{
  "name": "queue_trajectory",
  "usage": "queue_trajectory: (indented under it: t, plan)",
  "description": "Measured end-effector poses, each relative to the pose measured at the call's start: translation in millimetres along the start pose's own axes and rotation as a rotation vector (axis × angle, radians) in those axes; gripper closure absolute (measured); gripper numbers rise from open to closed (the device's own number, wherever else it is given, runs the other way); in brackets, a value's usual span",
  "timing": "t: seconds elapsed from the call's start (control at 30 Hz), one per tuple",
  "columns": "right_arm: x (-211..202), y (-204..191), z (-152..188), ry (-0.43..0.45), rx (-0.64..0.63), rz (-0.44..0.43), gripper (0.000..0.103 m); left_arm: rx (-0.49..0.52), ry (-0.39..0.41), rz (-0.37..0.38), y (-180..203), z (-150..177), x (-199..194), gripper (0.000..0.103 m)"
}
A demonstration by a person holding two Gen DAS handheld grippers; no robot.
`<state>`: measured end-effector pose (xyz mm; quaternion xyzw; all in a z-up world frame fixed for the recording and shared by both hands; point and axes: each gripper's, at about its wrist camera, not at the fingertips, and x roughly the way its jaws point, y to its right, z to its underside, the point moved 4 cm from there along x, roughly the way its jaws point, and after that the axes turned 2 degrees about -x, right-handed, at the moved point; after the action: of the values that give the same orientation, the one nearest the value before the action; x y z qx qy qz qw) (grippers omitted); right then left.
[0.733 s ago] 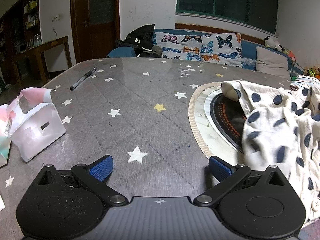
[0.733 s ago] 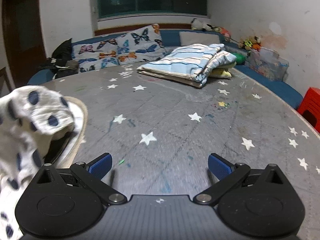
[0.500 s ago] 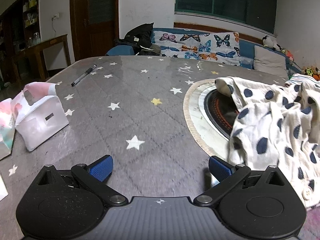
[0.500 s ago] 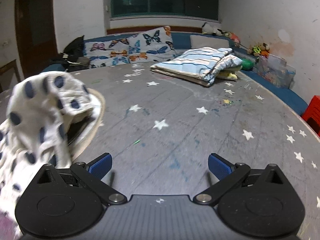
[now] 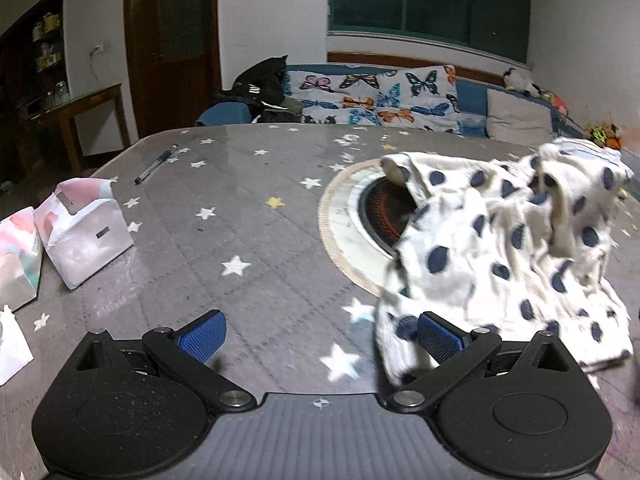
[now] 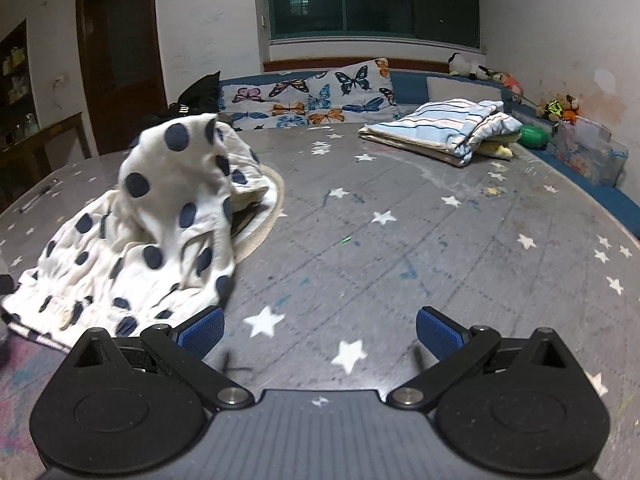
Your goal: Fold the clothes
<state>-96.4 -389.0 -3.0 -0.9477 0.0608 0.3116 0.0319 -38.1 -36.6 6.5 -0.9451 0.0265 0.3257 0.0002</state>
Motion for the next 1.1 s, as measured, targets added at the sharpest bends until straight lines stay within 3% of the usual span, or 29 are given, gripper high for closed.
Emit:
queue_trajectory:
  t: [0.3,1.1]
  plan:
    - [-17.2,-11.5,4.0,0.012,-0.016,-0.073,0.0,0.043,-0.013,0.023,25.6,11.6,-15.4,0.0]
    - [-37.1,-41.2,22.1,-0.005,-0.062,-0.153,0.0,0.104,-0.037,0.053,52.1,29.3,-30.6,0.0]
